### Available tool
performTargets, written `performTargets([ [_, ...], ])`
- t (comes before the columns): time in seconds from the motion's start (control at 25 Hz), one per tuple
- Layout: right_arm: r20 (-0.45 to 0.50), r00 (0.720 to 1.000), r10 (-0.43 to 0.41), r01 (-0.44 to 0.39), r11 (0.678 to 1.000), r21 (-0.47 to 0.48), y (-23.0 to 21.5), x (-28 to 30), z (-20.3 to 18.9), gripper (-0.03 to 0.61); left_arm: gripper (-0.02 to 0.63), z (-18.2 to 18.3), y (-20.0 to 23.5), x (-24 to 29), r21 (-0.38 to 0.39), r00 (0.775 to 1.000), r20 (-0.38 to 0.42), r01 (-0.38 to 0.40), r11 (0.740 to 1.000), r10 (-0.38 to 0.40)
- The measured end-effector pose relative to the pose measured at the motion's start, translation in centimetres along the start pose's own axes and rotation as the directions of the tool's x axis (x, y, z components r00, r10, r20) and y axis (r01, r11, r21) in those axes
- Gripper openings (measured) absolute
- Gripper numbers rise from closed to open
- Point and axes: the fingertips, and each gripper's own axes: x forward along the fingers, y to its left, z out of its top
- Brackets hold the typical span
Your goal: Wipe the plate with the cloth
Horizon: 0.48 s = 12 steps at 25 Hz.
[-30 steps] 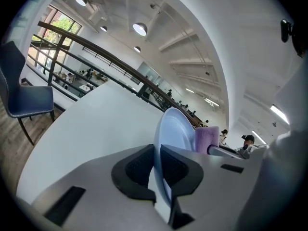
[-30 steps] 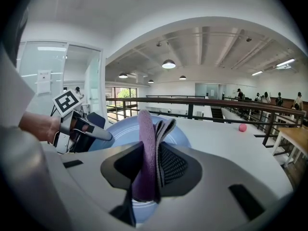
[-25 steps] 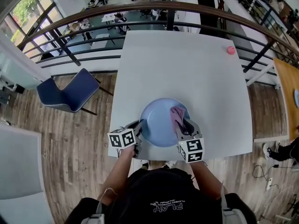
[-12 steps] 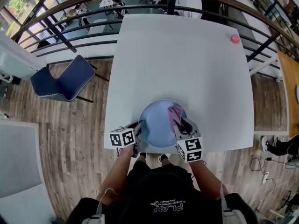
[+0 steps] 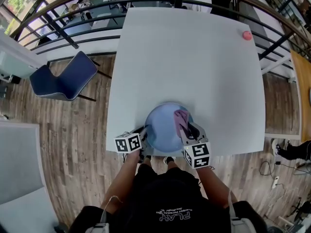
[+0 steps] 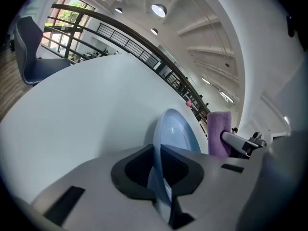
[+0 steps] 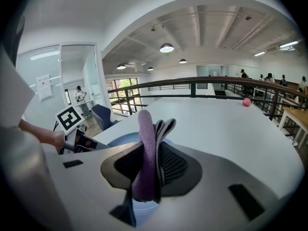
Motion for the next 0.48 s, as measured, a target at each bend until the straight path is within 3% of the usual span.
performTargets([
  [0.48, 0.010, 0.999, 0.052, -0.052, 0.998, -0.019, 1.2, 0.5, 1.5, 0.106, 0.067, -0.8, 0.8, 0.4, 0.074, 0.995, -0.015, -0.094, 0.993, 0.095],
])
